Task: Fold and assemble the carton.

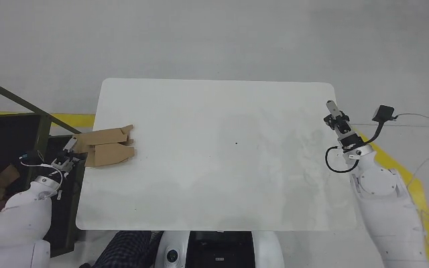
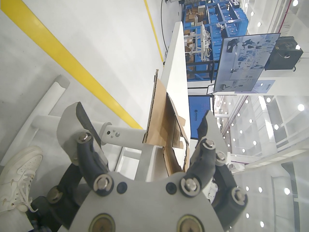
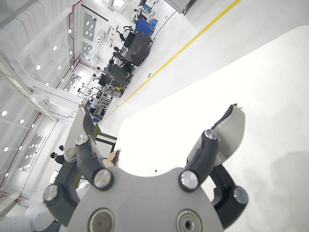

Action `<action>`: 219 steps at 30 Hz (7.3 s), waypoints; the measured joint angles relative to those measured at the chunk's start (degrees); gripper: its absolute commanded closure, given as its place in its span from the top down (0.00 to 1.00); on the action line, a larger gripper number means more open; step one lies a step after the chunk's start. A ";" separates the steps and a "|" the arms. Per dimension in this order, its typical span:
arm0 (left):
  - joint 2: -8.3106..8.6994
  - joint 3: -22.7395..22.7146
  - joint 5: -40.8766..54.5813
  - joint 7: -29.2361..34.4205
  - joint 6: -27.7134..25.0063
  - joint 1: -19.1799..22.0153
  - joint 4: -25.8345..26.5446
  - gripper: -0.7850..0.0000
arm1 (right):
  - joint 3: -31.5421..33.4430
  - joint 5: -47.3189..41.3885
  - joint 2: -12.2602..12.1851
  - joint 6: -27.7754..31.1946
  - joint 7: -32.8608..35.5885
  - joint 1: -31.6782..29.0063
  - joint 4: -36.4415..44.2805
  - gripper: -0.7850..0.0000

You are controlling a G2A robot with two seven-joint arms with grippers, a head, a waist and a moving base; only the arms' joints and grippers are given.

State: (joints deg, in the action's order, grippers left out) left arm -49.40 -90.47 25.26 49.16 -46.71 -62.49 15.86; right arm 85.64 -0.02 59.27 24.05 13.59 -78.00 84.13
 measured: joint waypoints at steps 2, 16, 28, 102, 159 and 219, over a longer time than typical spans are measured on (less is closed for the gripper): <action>-0.18 0.23 -0.22 0.37 0.07 0.29 -0.11 0.62 | 0.00 0.00 0.00 0.00 0.00 0.00 0.00 1.00; -0.49 -1.68 5.05 4.28 2.88 1.41 -0.90 0.00 | 0.00 0.00 0.00 0.00 0.00 0.00 0.00 1.00; 0.21 -5.54 12.72 10.39 5.18 2.07 0.98 0.02 | 0.00 0.00 0.00 0.00 0.00 0.00 0.00 1.00; -7.38 15.29 11.80 15.25 21.26 -0.47 43.54 0.00 | 0.00 0.00 0.00 0.00 0.00 0.00 0.00 1.00; -16.43 39.25 4.27 30.06 23.92 25.16 28.87 0.00 | -0.90 -7.59 -0.02 3.01 13.26 0.78 -0.14 1.00; -18.36 45.33 6.69 37.13 29.92 29.31 34.25 0.00 | -25.56 -29.96 4.44 1.70 46.21 16.77 -8.89 1.00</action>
State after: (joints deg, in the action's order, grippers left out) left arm -67.76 -45.15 31.95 86.29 -16.79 -33.18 50.12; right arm 60.08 -29.98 63.71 25.75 59.80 -61.22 75.23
